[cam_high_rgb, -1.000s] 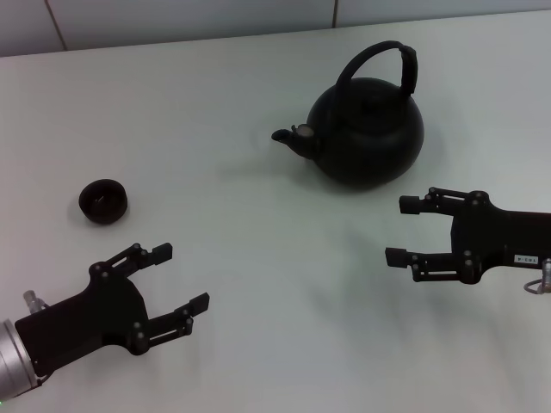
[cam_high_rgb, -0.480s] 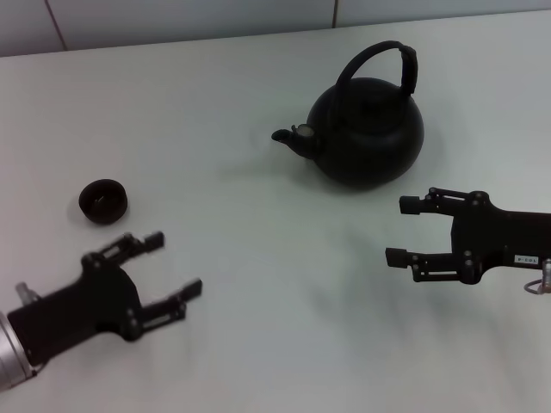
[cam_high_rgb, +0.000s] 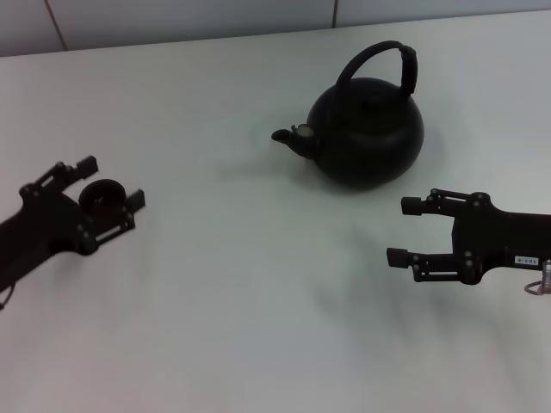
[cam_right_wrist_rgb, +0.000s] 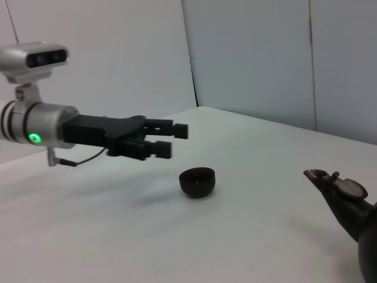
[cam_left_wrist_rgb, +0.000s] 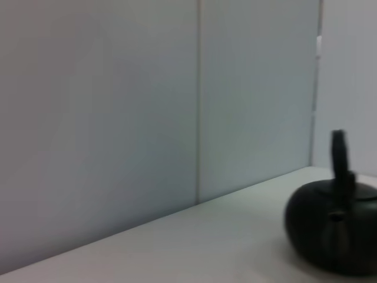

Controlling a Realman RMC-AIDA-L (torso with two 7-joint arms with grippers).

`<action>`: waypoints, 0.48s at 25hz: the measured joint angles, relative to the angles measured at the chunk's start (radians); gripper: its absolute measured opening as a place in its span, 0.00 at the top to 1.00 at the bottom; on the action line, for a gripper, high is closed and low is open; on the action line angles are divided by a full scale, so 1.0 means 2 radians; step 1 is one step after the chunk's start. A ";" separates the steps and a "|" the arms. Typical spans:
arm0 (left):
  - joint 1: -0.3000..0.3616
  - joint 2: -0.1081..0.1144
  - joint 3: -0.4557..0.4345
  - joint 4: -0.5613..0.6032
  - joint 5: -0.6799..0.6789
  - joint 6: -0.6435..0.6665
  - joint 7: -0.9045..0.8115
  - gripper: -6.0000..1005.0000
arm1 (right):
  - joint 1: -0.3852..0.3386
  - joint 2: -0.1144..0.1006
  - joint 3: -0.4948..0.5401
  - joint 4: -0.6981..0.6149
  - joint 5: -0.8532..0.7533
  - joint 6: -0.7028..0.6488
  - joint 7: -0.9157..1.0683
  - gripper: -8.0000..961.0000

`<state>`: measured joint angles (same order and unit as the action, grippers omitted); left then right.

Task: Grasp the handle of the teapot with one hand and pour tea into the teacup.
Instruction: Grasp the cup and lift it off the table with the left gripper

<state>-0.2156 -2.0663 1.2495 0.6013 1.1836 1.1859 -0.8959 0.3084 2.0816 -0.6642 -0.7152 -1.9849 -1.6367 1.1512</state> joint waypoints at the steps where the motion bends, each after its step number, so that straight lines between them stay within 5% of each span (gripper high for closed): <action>1: -0.007 0.000 -0.005 -0.008 0.000 -0.006 0.005 0.15 | 0.000 0.000 0.000 0.000 0.000 0.000 0.000 0.14; 12: -0.038 0.001 -0.010 -0.035 0.003 -0.083 0.034 0.15 | 0.001 0.001 0.000 -0.002 0.001 -0.002 0.000 0.14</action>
<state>-0.2917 -2.0638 1.2291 0.5320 1.1899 1.0203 -0.8281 0.3110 2.0831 -0.6642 -0.7193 -1.9822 -1.6416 1.1506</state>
